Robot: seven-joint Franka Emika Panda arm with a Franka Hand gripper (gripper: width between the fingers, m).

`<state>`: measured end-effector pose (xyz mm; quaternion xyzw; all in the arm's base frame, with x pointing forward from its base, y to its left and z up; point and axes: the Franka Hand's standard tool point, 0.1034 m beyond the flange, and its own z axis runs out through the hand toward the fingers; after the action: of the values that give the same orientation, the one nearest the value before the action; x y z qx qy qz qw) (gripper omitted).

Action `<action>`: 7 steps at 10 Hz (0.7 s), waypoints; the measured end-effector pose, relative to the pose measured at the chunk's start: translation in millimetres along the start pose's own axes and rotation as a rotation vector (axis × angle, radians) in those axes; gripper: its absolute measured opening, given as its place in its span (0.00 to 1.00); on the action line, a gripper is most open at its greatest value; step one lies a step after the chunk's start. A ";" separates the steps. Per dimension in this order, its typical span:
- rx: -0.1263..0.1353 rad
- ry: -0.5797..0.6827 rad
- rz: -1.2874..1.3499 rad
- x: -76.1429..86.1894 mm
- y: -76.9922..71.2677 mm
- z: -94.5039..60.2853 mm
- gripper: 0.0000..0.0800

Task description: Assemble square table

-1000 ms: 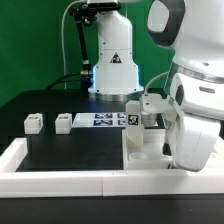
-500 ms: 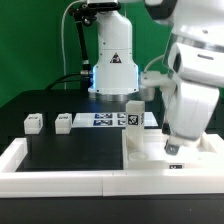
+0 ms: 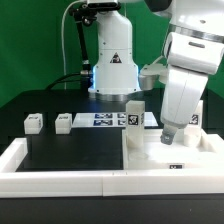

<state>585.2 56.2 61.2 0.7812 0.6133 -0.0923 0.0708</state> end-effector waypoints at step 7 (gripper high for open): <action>-0.051 0.078 0.458 -24.6 -29.6 5.7 0.81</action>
Offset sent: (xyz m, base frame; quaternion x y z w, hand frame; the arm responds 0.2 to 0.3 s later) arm -0.0360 -0.0353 0.0186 -0.0895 0.0208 0.2505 0.9637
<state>550.5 38.7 61.5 0.9010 0.4243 -0.0281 0.0856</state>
